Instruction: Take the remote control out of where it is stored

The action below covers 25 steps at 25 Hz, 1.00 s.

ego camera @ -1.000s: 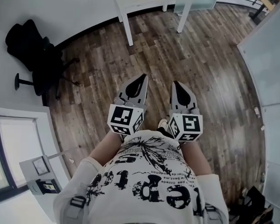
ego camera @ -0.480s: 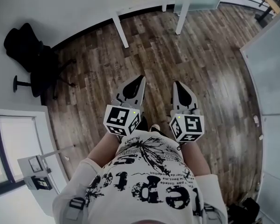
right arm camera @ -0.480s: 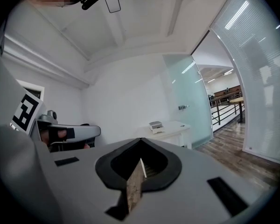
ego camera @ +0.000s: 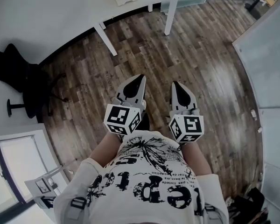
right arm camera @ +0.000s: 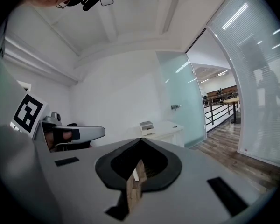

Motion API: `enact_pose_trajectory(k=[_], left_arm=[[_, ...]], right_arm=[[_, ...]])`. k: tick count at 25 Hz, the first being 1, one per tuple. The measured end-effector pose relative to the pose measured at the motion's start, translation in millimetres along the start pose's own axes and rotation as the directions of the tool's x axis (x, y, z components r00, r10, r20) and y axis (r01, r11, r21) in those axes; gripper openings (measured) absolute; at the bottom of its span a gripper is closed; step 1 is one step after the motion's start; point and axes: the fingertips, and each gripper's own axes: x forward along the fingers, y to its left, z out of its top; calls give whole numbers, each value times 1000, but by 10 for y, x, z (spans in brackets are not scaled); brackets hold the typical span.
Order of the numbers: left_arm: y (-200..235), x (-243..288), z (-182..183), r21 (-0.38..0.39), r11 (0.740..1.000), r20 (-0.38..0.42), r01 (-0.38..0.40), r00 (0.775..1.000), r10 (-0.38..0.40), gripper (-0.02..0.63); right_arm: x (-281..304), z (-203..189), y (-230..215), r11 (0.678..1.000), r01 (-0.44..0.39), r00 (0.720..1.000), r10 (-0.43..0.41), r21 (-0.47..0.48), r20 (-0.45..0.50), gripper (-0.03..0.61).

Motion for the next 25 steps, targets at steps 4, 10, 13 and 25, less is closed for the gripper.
enact_pose_trajectory(k=[4,10,13,25], left_arm=[[278,451,209,-2,999,8,43,999,-43,6],[991,1056,575,-6,998,35,66,997,-66,6],[1313,1304,719,2,998,43,67,997,-67,6],[2124,1750,796,-62,997,67,-39,997,43,6]], right_arm=[[483,217,-133,999,27,1000,-27,-20,5,-2],[1361,490,-123,998,45,999,-44,-44,17,-2],[1751,575,-122,998,50,999,-49,-45,21,-3],[2829,585,-122,996,-63,998,61,-69,-31,-2]])
